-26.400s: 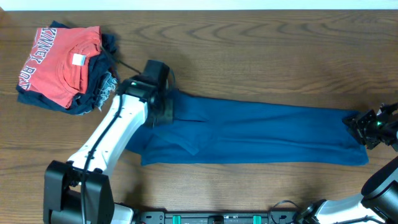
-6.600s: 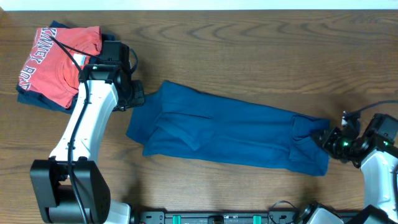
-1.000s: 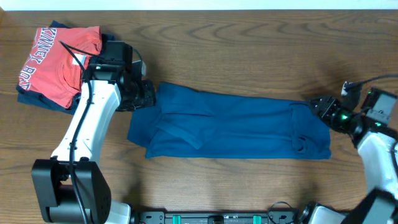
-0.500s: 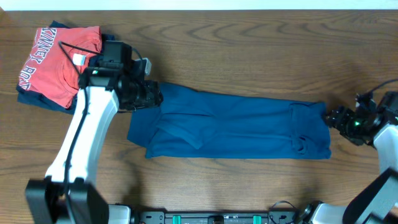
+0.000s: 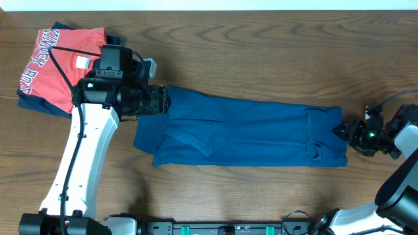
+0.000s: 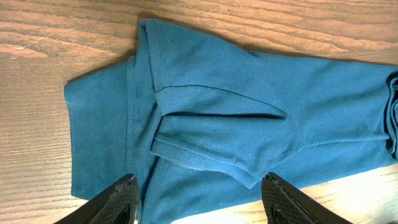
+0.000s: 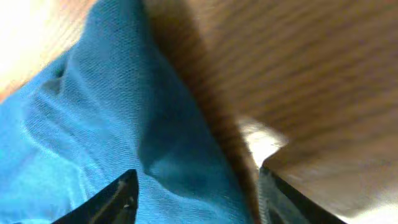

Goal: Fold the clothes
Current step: 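Pull the strip's left end leftward with the left gripper, right gripper holding right end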

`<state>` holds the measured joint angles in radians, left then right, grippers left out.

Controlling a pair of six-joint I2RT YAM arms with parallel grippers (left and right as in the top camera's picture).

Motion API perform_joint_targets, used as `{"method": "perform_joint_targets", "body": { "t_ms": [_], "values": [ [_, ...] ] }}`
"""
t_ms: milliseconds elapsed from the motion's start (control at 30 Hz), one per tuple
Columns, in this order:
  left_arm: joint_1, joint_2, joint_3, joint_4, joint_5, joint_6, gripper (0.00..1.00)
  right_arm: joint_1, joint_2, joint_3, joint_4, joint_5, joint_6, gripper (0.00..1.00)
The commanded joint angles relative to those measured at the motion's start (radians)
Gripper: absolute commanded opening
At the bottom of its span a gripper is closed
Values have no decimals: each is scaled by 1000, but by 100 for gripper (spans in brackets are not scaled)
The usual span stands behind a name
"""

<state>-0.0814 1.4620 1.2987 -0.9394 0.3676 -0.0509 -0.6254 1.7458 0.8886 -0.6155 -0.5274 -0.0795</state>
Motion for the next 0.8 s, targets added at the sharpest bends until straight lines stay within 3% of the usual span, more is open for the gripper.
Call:
{"method": "perform_joint_targets", "body": {
  "t_ms": [0, 100, 200, 267, 467, 767],
  "values": [
    [0, -1, 14, -6, 3, 14, 65, 4, 49, -38, 2, -31, -50, 53],
    [0, -1, 14, -6, 3, 14, 65, 10, 50, -68, 34, -35, -50, 39],
    [0, -1, 14, -6, 3, 14, 65, 8, 45, -67, 58, -39, -49, 10],
    [0, -1, 14, -6, 3, 14, 65, 2, 37, -59, 66, -40, -40, 1],
    [0, -1, 14, -6, 2, 14, 66, -51, -26, 10, 46, -31, 50, 1],
    [0, -1, 14, -6, 2, 14, 66, -56, -154, 42, 6, 133, 118, 1]
  ]
}}
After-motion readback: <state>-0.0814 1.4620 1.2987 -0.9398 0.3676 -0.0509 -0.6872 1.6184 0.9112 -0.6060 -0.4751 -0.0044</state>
